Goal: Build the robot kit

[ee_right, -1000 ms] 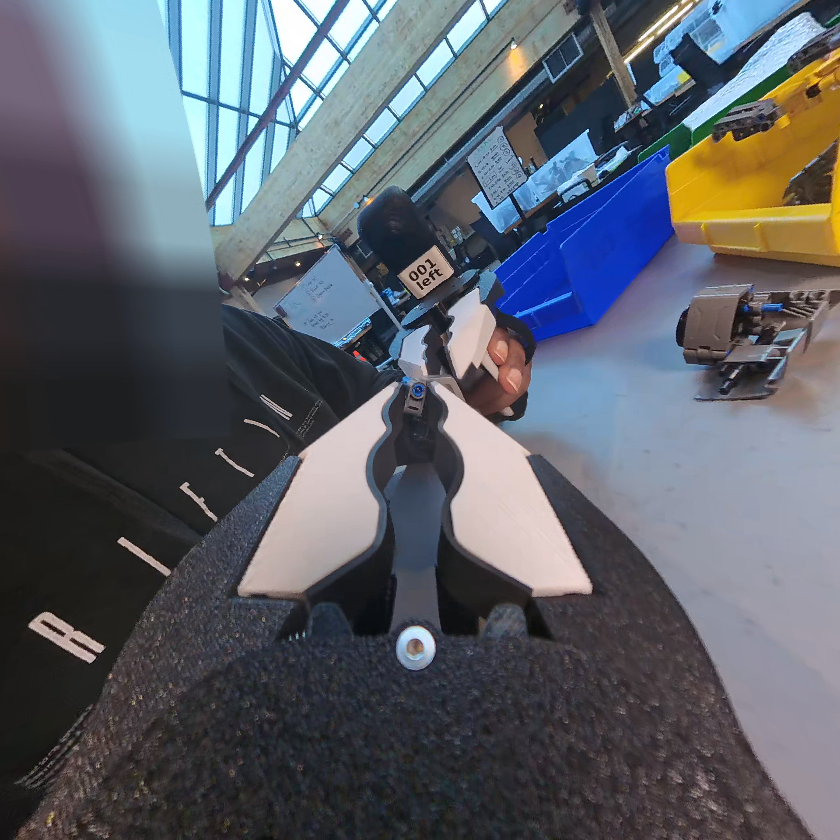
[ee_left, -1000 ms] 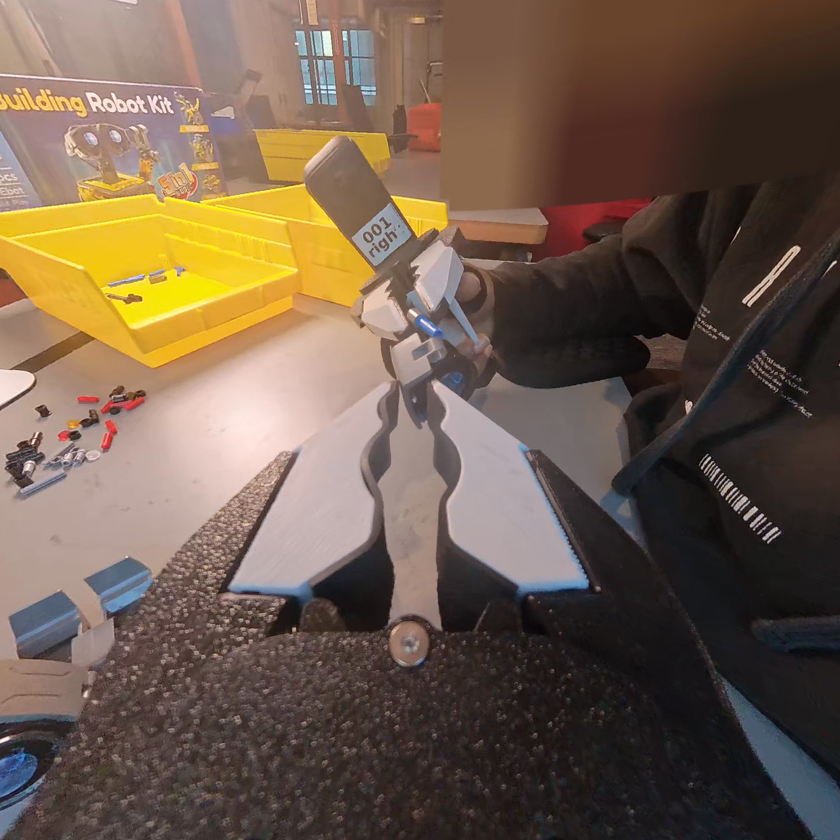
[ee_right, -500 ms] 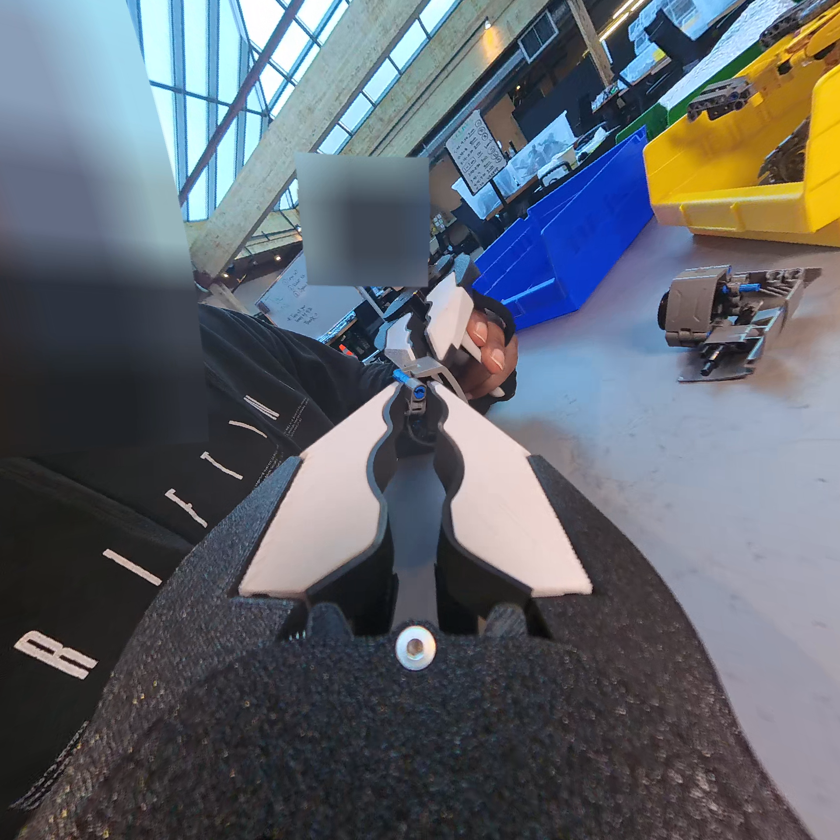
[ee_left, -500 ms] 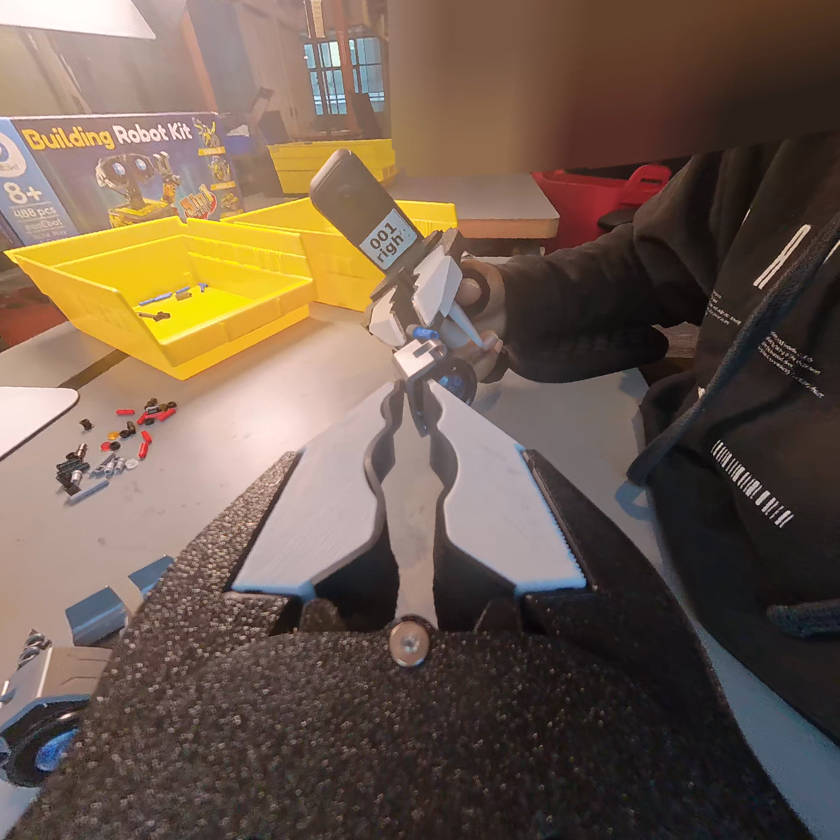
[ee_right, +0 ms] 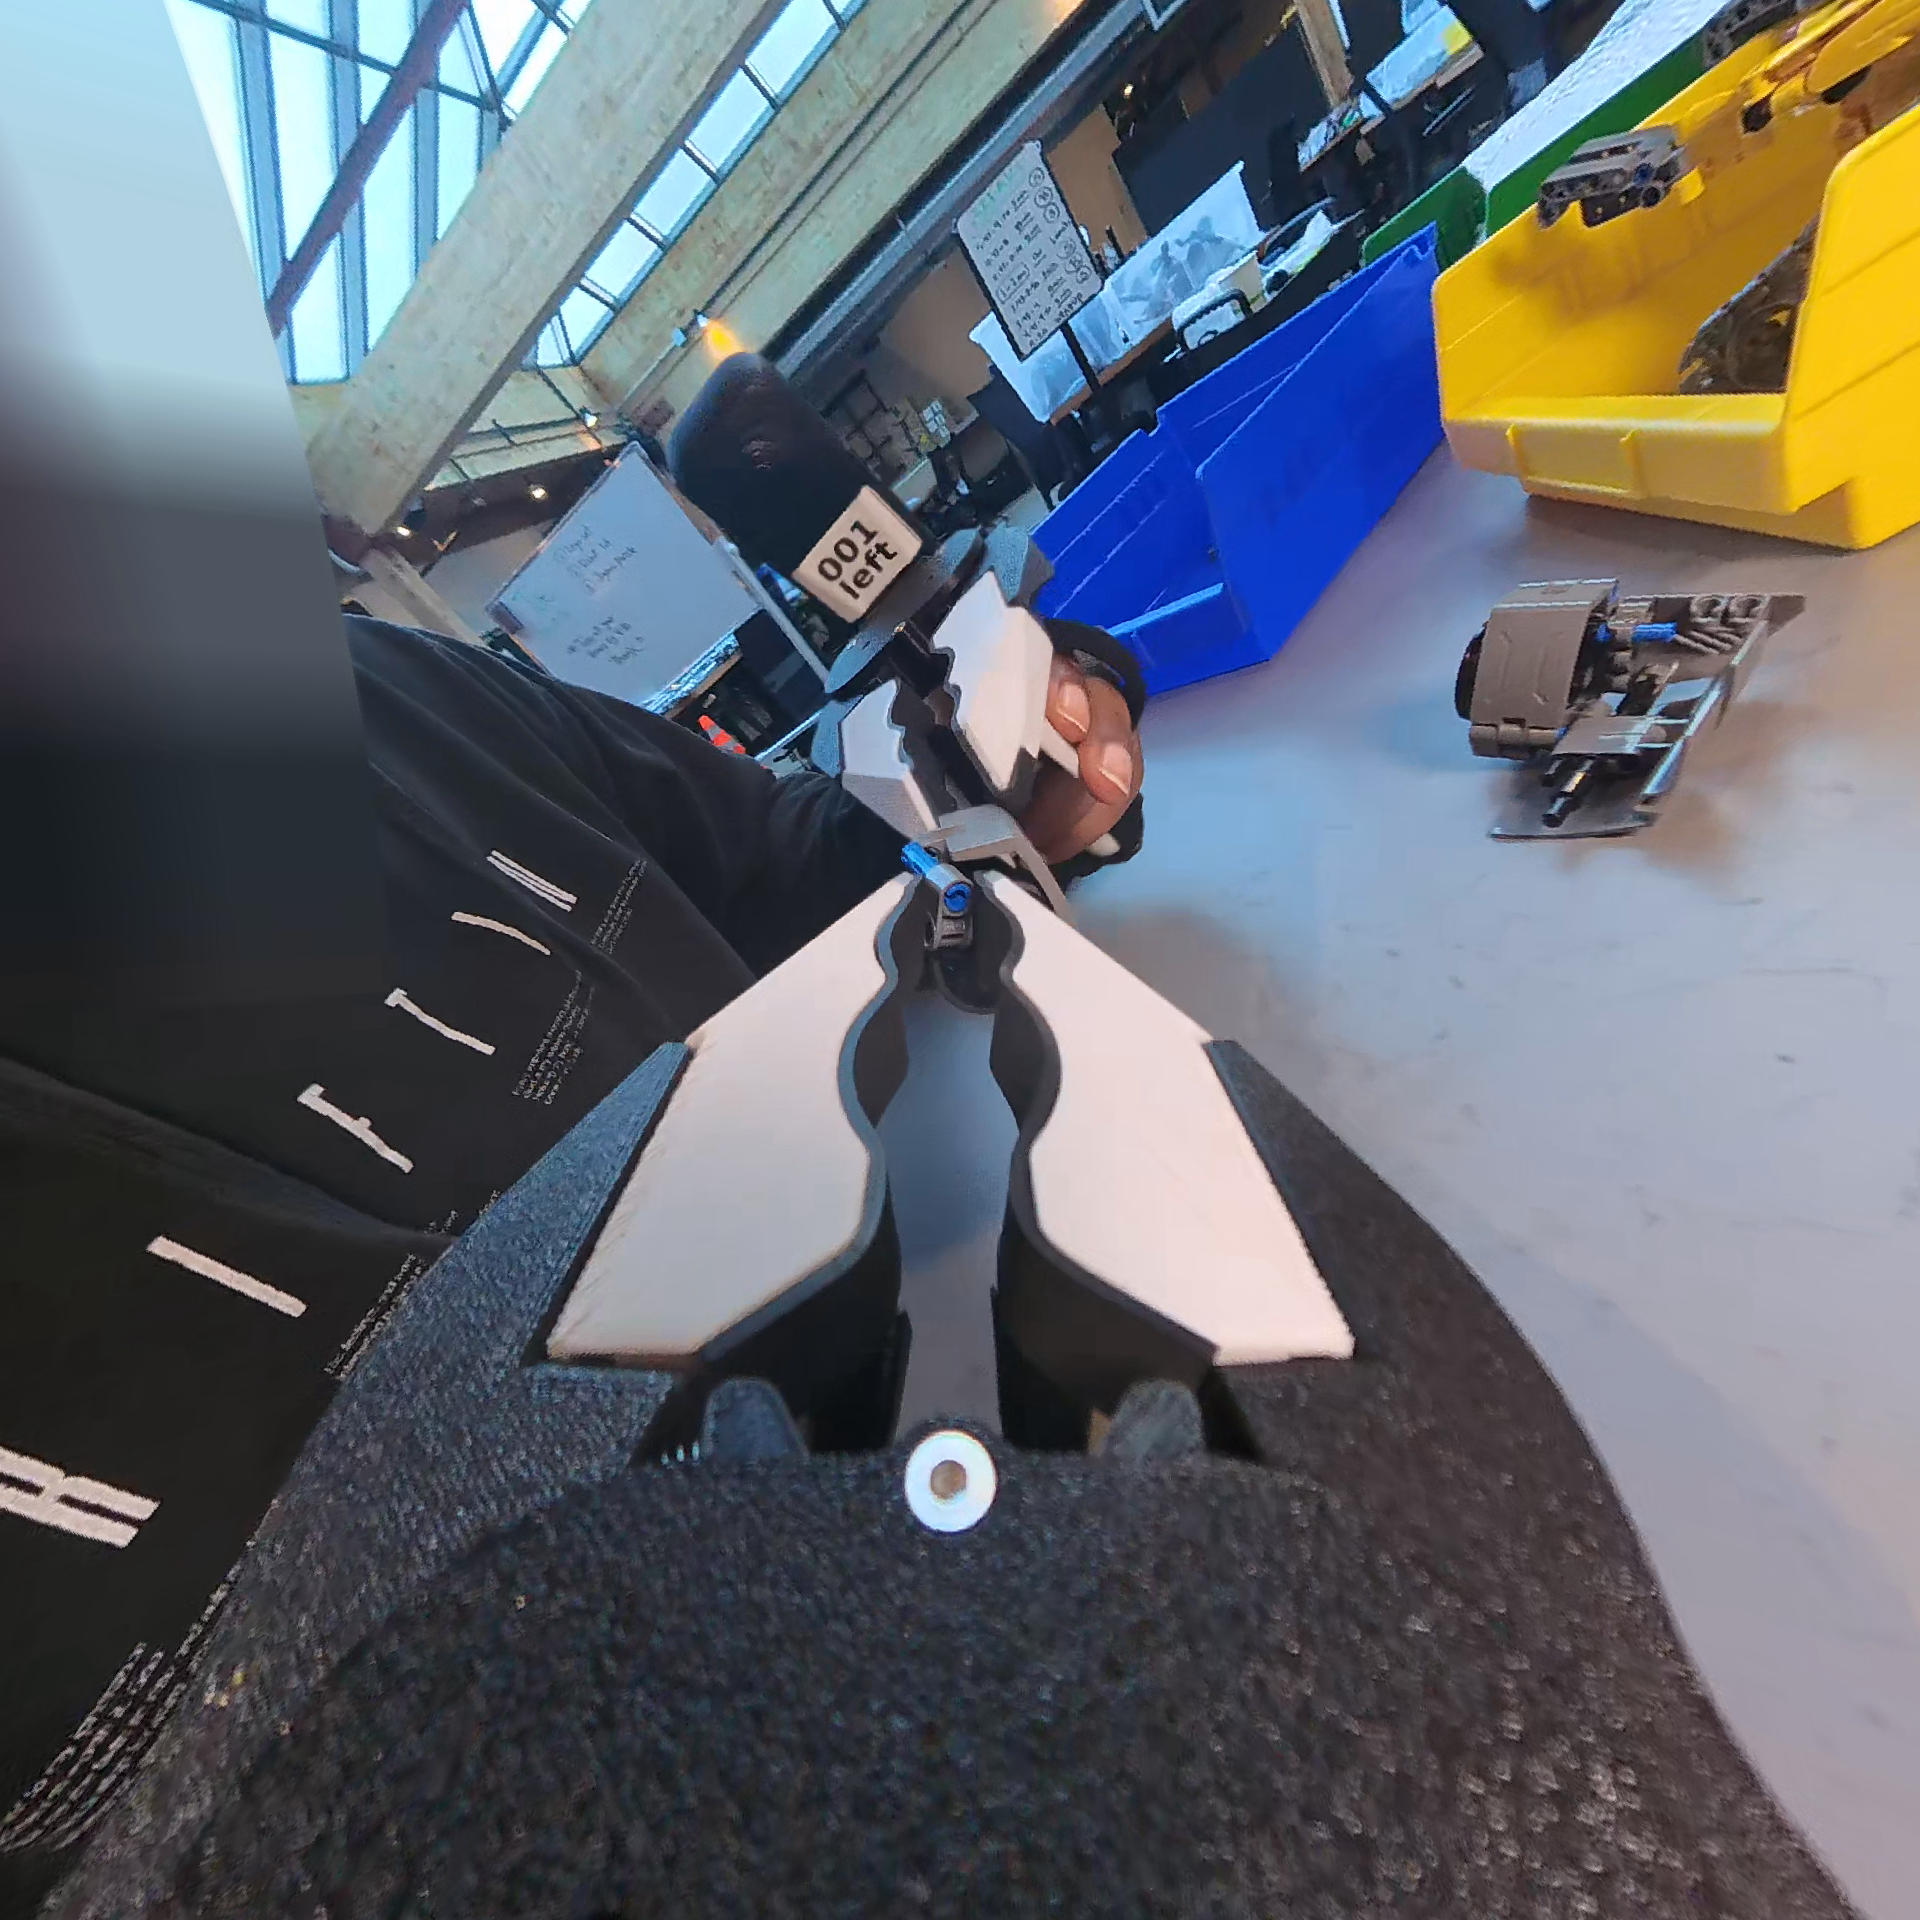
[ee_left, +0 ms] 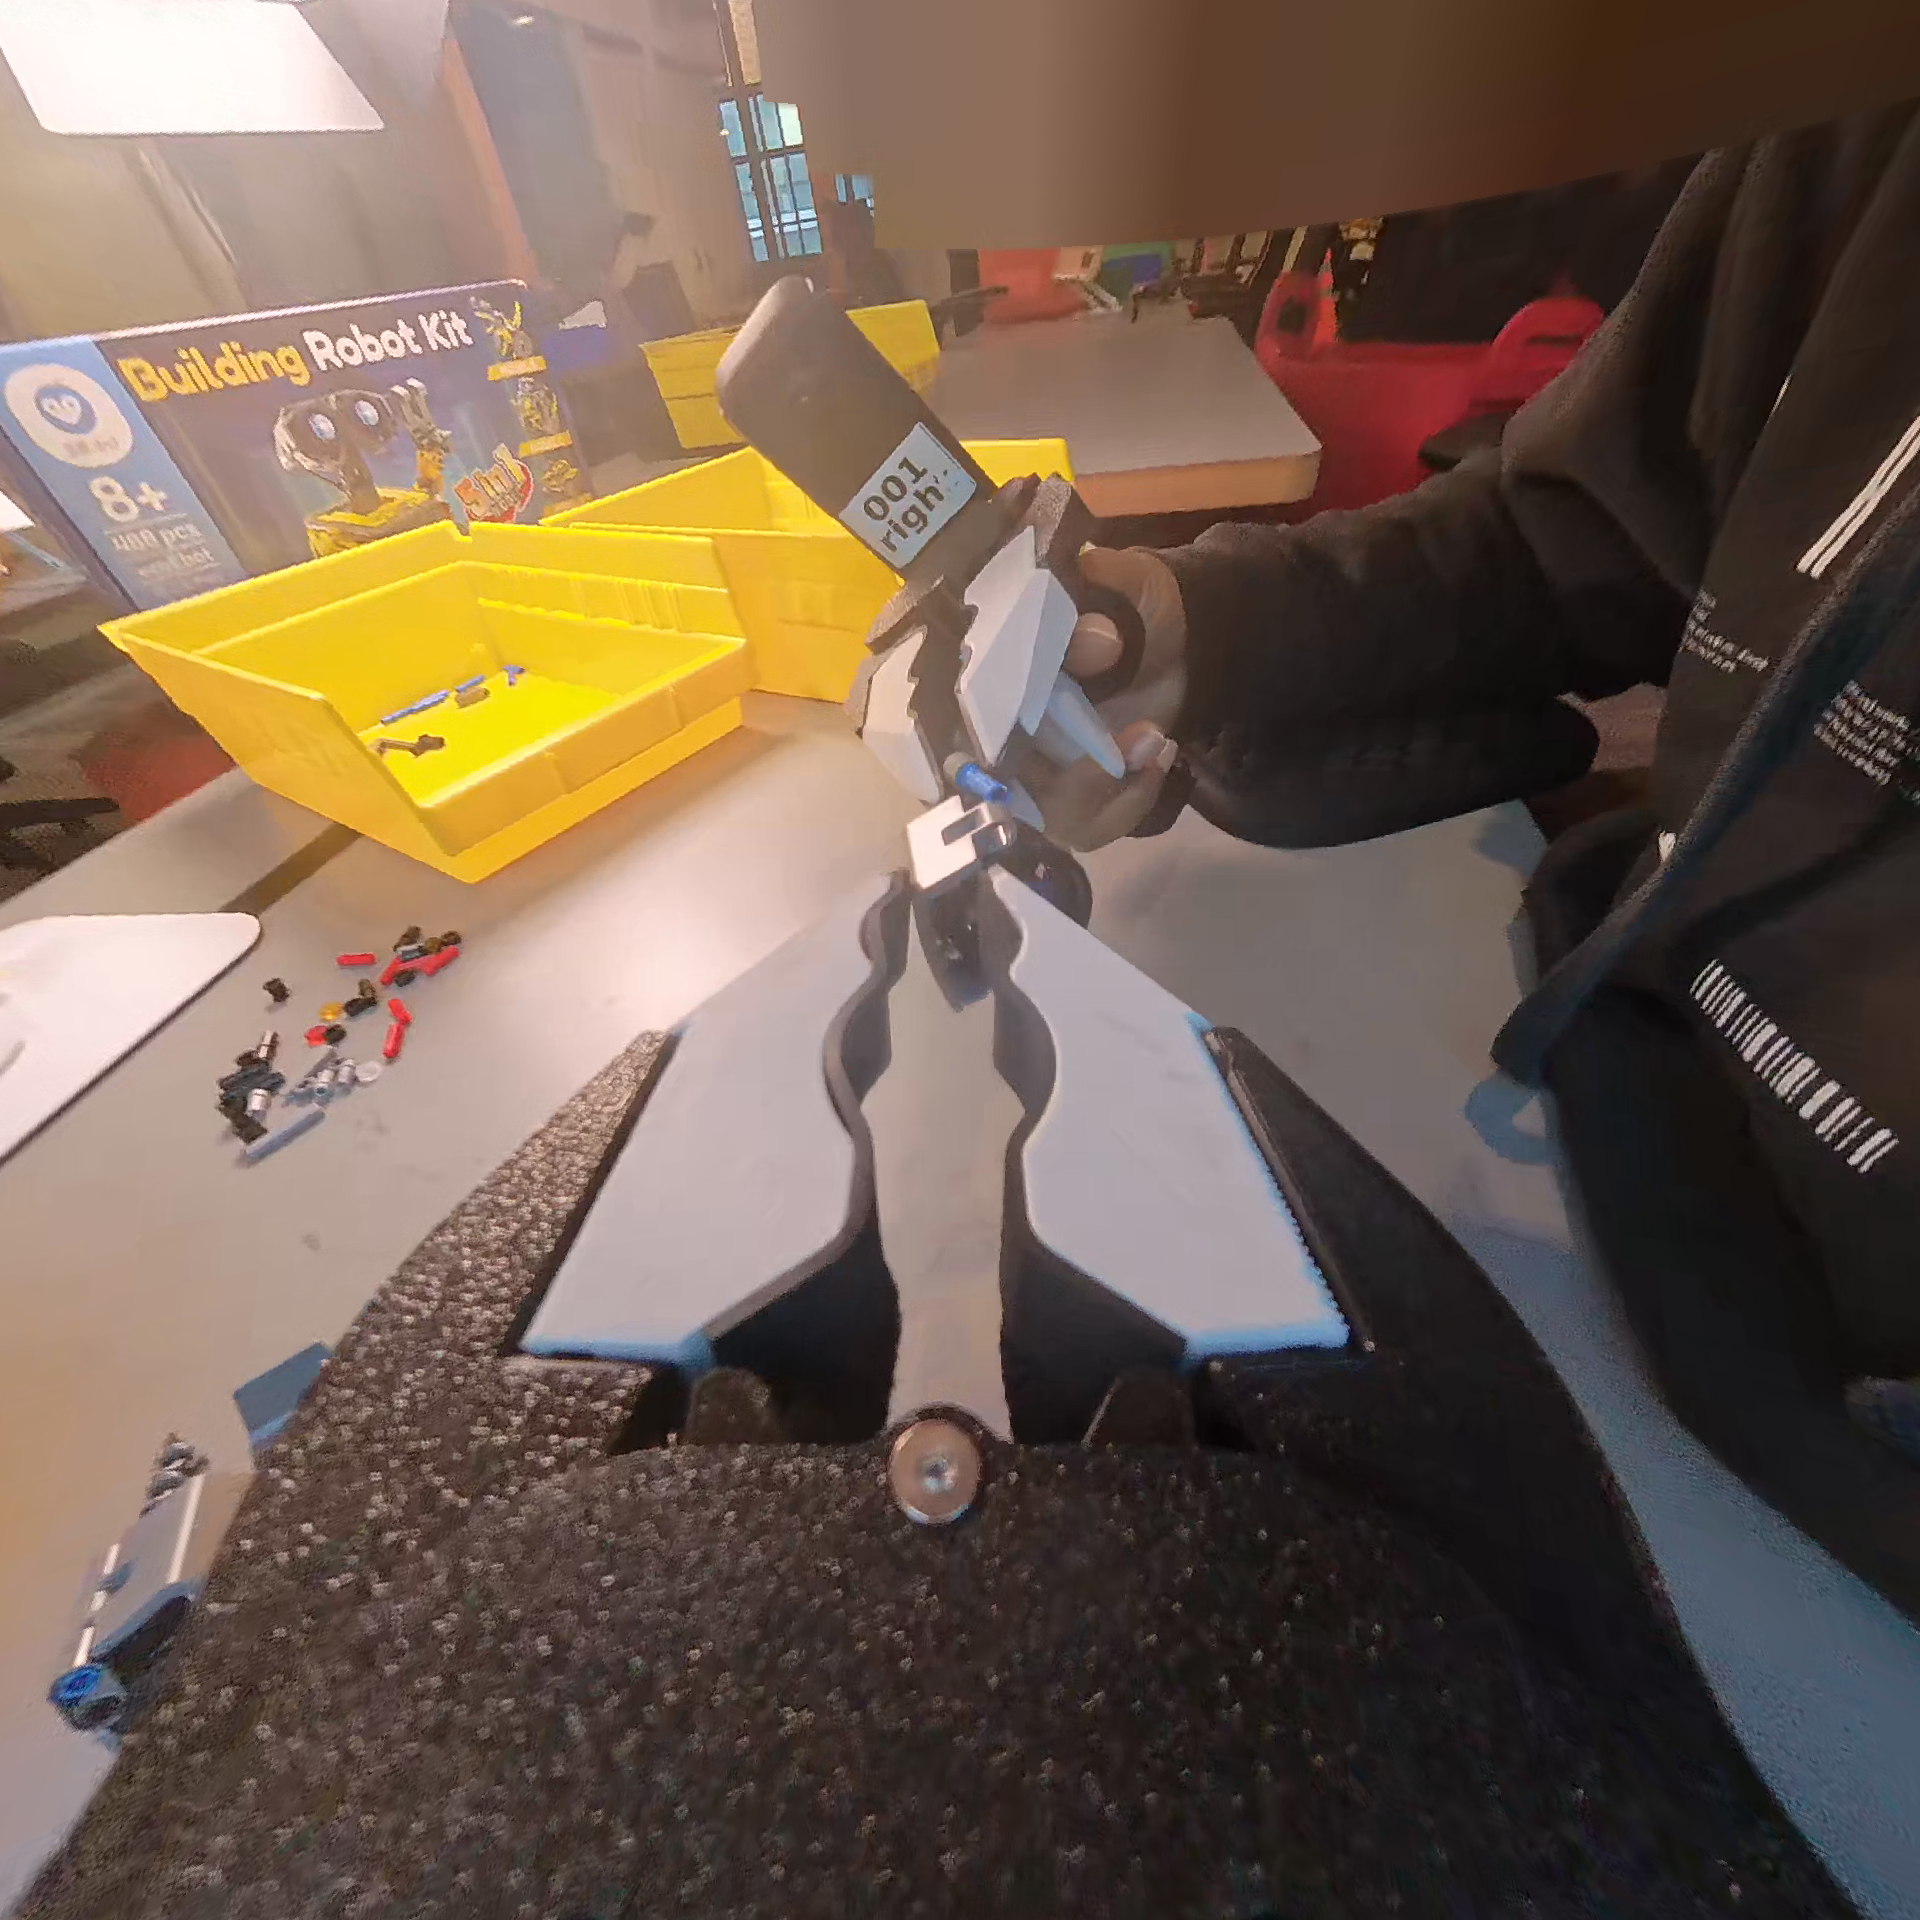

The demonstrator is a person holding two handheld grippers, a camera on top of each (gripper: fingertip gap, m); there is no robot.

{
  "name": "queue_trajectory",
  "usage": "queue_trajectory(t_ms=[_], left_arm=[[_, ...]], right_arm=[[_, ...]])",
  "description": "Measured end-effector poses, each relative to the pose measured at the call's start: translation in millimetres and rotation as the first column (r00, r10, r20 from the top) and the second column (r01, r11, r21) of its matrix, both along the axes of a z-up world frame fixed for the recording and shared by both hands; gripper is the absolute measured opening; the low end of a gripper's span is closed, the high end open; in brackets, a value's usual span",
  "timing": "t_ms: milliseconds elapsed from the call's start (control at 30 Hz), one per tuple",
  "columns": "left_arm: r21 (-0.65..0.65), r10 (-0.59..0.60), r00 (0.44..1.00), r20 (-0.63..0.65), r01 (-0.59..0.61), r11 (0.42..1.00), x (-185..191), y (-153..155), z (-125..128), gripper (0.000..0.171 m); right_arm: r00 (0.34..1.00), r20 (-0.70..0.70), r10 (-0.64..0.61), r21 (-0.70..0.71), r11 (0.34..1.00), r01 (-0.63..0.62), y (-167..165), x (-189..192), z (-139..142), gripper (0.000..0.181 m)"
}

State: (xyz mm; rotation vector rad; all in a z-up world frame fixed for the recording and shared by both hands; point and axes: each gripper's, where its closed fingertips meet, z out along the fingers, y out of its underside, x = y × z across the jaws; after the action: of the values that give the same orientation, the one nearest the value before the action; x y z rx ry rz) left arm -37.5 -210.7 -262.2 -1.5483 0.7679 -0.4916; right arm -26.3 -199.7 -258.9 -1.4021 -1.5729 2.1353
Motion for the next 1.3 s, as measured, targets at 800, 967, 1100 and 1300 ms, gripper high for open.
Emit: queue_trajectory(t_ms=[800, 967, 1100, 1300], left_arm=[[0.108, 0.095, 0.988, -0.122, -0.082, 0.991, -3.0, 4.8, -4.4, 0.002], [0.076, 0.128, 0.987, -0.101, -0.12, 0.99, -4.7, 9.6, -7.9, 0.002], [0.06, 0.158, 0.985, -0.071, -0.153, 0.986, -7.2, 12.5, -6.5, 0.001], [0.191, 0.305, 0.905, -0.296, -0.257, 0.947, -13.4, 18.7, -14.7, 0.001]], right_arm=[[0.992, 0.125, -0.036, -0.007, 0.999, 0.037, 4.7, -4.4, -15.3, 0.009], [0.988, 0.127, -0.084, 0.081, 0.994, 0.074, 9.0, -6.5, -20.3, 0.009], [0.986, 0.11, -0.126, 0.146, 0.983, 0.11, 10.4, -9.2, -19.9, 0.009], [0.977, 0.122, -0.174, 0.129, 0.979, 0.159, 15.4, -13.9, -23.1, 0.009]])
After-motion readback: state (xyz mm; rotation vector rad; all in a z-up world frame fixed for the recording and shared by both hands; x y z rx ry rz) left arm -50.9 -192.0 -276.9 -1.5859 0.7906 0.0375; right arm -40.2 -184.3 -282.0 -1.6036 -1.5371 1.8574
